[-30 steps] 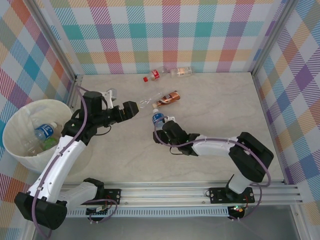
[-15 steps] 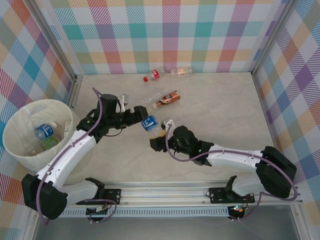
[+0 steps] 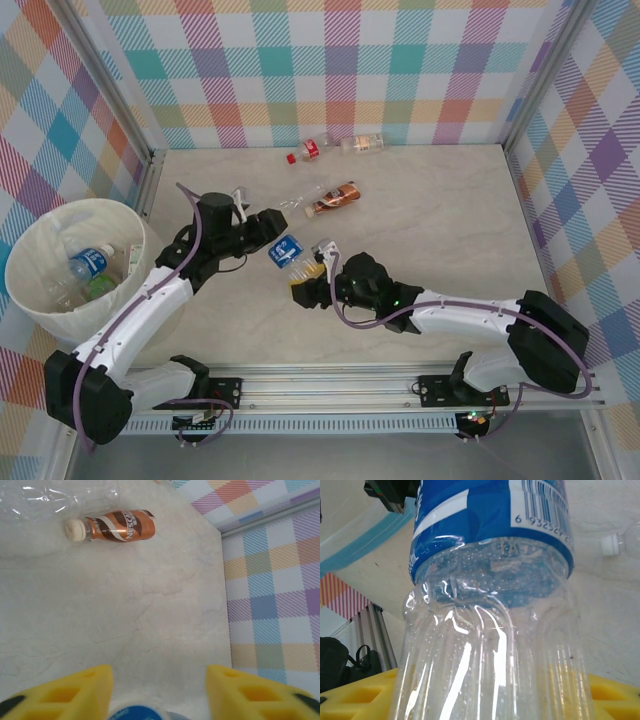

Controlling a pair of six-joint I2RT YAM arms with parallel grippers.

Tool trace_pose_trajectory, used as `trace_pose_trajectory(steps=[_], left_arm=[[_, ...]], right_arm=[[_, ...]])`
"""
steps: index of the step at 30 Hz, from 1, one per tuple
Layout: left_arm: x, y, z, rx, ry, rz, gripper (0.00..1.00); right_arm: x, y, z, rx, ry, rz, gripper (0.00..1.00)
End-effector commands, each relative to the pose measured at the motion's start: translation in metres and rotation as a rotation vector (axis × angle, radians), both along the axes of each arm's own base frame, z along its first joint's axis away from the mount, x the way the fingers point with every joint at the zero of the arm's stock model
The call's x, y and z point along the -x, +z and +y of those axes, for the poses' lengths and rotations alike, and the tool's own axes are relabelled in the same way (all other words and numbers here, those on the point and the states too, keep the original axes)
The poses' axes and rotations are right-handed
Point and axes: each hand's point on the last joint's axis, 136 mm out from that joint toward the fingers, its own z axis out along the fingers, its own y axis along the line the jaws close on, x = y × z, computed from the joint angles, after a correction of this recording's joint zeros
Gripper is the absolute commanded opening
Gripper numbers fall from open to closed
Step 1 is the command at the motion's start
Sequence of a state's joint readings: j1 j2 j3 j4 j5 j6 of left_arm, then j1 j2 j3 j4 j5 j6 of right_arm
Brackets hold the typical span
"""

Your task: Put the plastic bottles in the bin

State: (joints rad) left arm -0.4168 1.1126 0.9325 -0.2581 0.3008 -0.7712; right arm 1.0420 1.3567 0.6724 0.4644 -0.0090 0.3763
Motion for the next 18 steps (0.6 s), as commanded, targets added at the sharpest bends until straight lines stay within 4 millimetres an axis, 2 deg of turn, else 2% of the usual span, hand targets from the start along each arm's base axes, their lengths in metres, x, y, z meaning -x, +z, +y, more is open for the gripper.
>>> trace_pose_trajectory(steps=[1, 6, 9, 13, 18], left_arm=[[0.005, 0.015, -0.005, 0.052, -0.020, -0.048, 0.36], [0.019, 0.036, -0.005, 0.092, -0.049, -0.096, 0.00], [0.026, 0.048, 0.001, 0.074, -0.047, -0.139, 0.00], [0.030, 0.060, 0.016, -0.013, -0.014, -0.191, 0.00], [0.029, 0.070, 0.035, -0.116, 0.049, -0.208, 0.00]], right_arm=[[0.002, 0.029, 0.016, -0.084, 0.041, -0.051, 0.48], [0.002, 0.036, 0.015, -0.115, 0.026, -0.041, 0.51], [0.003, 0.041, 0.012, -0.128, 0.024, -0.038, 0.61], [0.007, 0.044, 0.005, -0.091, 0.027, -0.045, 0.84], [0.007, 0.050, -0.015, -0.026, -0.012, -0.071, 0.98]])
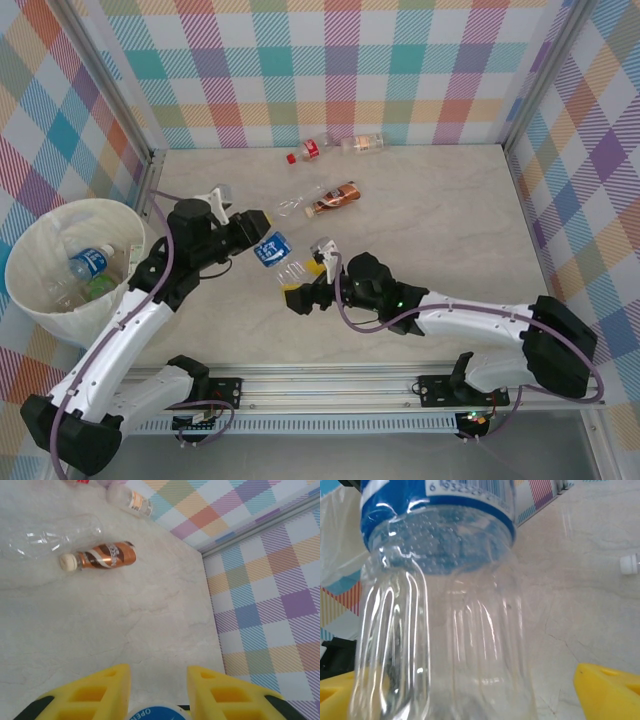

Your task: Put the plastic bottles in the bin

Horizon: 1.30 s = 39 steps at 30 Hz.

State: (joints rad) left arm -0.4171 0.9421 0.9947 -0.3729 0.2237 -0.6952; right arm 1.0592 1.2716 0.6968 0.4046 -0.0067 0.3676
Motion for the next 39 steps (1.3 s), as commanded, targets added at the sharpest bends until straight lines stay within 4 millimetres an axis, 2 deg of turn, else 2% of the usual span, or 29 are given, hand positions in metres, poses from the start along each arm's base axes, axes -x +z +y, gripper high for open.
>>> trace_pose_trajectory(steps=[1, 5, 10, 15, 17, 19, 22, 26, 30, 34, 39], left_arm=[[0.004, 0.016, 0.013, -0.086, 0.026, -0.052, 0.00], [0.005, 0.043, 0.024, -0.114, 0.067, -0.123, 0.00], [0.016, 0.090, 0.040, -0.117, 0.117, -0.257, 0.00], [0.031, 0.129, 0.034, -0.062, 0.062, -0.311, 0.00], [0.035, 0.144, 0.039, -0.076, 0.071, -0.352, 0.00], [0.039, 0.160, 0.056, -0.162, 0.130, -0.400, 0.00], [0.046, 0.181, 0.092, -0.308, 0.268, -0.447, 0.00], [0.060, 0.194, 0.135, -0.436, 0.444, -0.459, 0.00], [0.069, 0.196, 0.156, -0.525, 0.515, -0.454, 0.00], [0.084, 0.211, 0.178, -0.589, 0.601, -0.477, 0.00], [0.102, 0.230, 0.222, -0.769, 0.805, -0.465, 0.00]], right_arm=[[-0.002, 0.020, -0.016, 0.020, -0.042, -0.044, 1.00], [-0.008, 0.024, -0.039, 0.039, -0.129, -0.073, 1.00], [-0.024, 0.021, -0.076, 0.057, -0.315, -0.097, 1.00], [-0.038, 0.008, -0.105, 0.072, -0.485, -0.068, 1.00], [-0.041, 0.005, -0.112, 0.062, -0.532, -0.052, 1.00], [-0.044, 0.000, -0.118, 0.054, -0.565, -0.033, 1.00], [-0.046, -0.004, -0.122, 0.044, -0.590, -0.014, 1.00], [-0.049, -0.009, -0.125, 0.048, -0.609, 0.000, 1.00], [-0.052, -0.012, -0.126, 0.056, -0.623, 0.009, 1.00], [-0.056, -0.014, -0.122, 0.081, -0.626, 0.014, 1.00], [-0.060, -0.019, -0.114, 0.115, -0.620, 0.016, 1.00]])
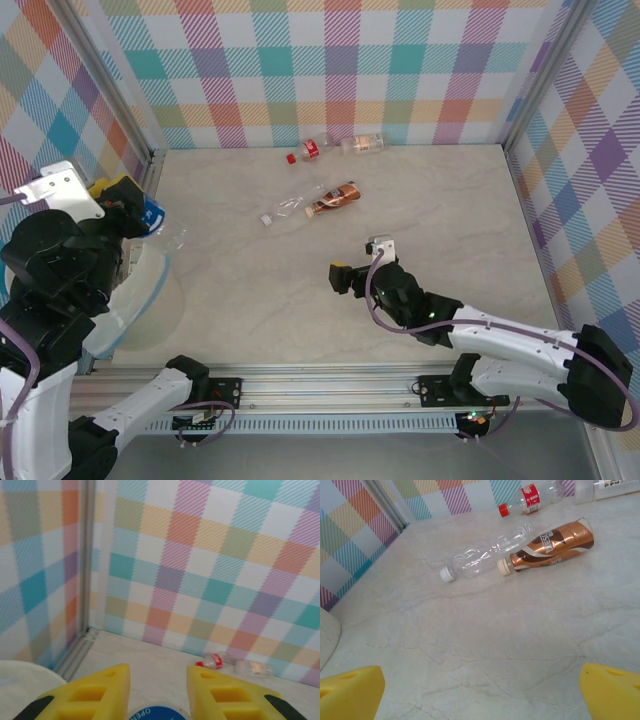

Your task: Put the plastic bottles in the bin

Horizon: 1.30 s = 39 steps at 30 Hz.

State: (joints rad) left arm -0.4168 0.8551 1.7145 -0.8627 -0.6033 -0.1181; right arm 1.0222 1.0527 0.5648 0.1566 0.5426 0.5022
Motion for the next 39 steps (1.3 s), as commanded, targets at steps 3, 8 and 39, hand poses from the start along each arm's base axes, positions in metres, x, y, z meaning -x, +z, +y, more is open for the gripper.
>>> trace_pose_trajectory(steps=[3, 8, 39], left_arm=[[0.029, 0.024, 0.064, -0.200, 0.388, 0.005, 0.00], [0.035, 0.014, 0.088, -0.358, 0.627, 0.124, 0.00], [-0.032, -0.107, 0.128, -0.178, 0.647, 0.600, 1.00]], right_arm=[[-0.010, 0.011, 0.012, 0.004, -0.005, -0.010, 1.00], [-0.016, 0.008, 0.029, 0.040, 0.032, -0.002, 1.00], [-0.009, 0.002, 0.002, 0.000, -0.015, -0.003, 1.00]])
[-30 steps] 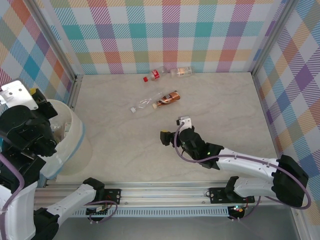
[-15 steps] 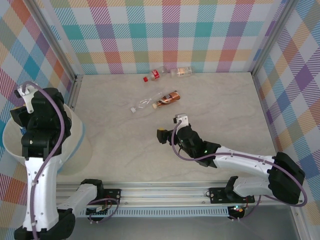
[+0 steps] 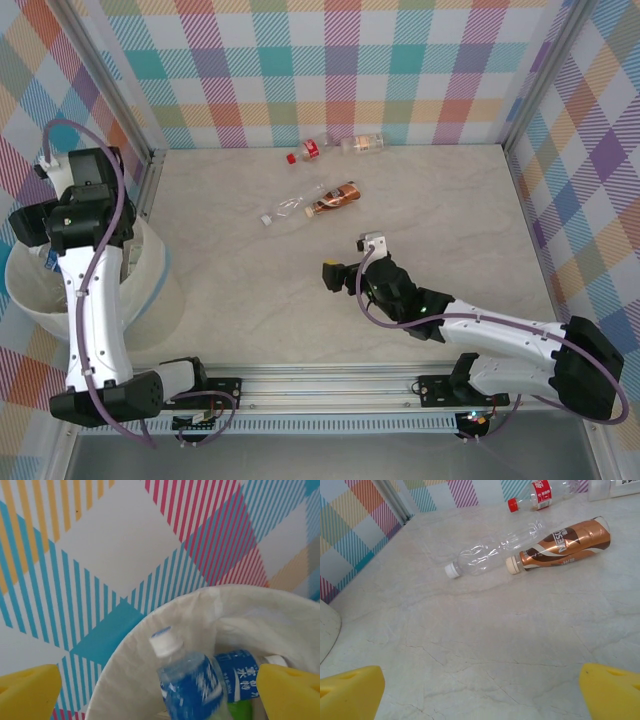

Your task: Put the plastic bottles in the bin

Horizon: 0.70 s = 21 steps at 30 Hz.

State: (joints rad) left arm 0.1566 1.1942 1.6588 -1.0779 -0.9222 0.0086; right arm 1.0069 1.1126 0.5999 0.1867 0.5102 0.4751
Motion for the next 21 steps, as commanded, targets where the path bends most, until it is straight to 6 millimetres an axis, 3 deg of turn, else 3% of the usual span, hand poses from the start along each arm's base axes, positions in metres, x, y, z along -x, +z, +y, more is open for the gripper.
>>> trace_pose_trajectory(steps=[1, 5, 7, 13, 17, 21], left_arm=[[-0.016, 0.003, -0.045, 0.174, -0.210, -0.130, 1.00], [-0.050, 0.006, -0.107, 0.225, -0.446, -0.188, 1.00], [-0.072, 0.002, -0.150, 0.274, -0.599, -0.195, 1.00], [-0.127, -0.040, -0.278, 0.613, -1.050, -0.216, 1.00], [-0.160, -0.078, -0.313, 0.707, -1.140, -0.207, 1.00], [-0.191, -0.137, -0.335, 0.698, -1.226, -0.080, 1.00]], right_arm=[[-0.003, -0.001, -0.012, -0.015, -0.057, 0.008, 1.00], [-0.006, -0.006, -0.021, -0.028, -0.121, 0.042, 1.00], [-0.006, -0.009, -0.027, -0.031, -0.149, 0.064, 1.00], [-0.001, -0.024, -0.047, -0.012, -0.222, 0.142, 1.00], [0.008, -0.030, -0.063, -0.001, -0.251, 0.180, 0.99], [0.015, -0.031, -0.080, -0.025, -0.284, 0.181, 1.00]])
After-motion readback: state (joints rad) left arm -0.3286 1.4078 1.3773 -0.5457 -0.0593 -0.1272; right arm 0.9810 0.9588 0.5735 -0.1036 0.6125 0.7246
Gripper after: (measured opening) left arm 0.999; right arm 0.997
